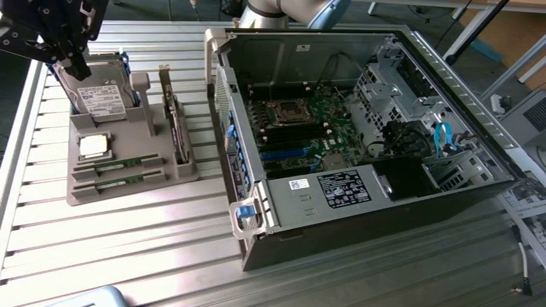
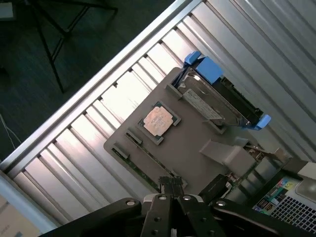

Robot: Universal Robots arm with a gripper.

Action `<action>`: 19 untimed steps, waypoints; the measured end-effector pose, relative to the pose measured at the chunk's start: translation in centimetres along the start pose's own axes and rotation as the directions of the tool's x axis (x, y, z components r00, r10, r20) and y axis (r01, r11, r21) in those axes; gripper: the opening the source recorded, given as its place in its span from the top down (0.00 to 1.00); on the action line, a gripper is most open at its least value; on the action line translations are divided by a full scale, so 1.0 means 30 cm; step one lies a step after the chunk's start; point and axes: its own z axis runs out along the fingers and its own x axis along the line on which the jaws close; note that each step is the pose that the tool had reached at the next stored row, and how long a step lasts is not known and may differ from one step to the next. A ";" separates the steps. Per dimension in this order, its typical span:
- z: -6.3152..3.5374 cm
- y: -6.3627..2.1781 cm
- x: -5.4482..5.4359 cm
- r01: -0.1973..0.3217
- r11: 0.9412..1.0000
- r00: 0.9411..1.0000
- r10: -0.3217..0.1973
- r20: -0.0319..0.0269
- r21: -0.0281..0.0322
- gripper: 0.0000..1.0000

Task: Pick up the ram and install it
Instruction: 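Pick up the ram and move it above insertion slot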

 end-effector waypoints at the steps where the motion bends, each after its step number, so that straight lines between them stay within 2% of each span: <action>1: 0.000 0.000 0.000 0.015 1.000 1.000 -0.015 -0.001 0.000 0.90; 4: 0.000 0.000 0.000 0.061 0.998 0.998 -0.061 -0.003 -0.002 0.90; 10: 0.000 -0.001 0.000 0.163 0.987 0.987 -0.163 -0.007 -0.005 0.90; 14: 0.000 -0.001 -0.001 0.227 0.974 0.974 -0.228 -0.009 -0.007 0.90; 19: 0.000 -0.001 -0.001 0.309 0.951 0.951 -0.310 -0.012 -0.010 0.90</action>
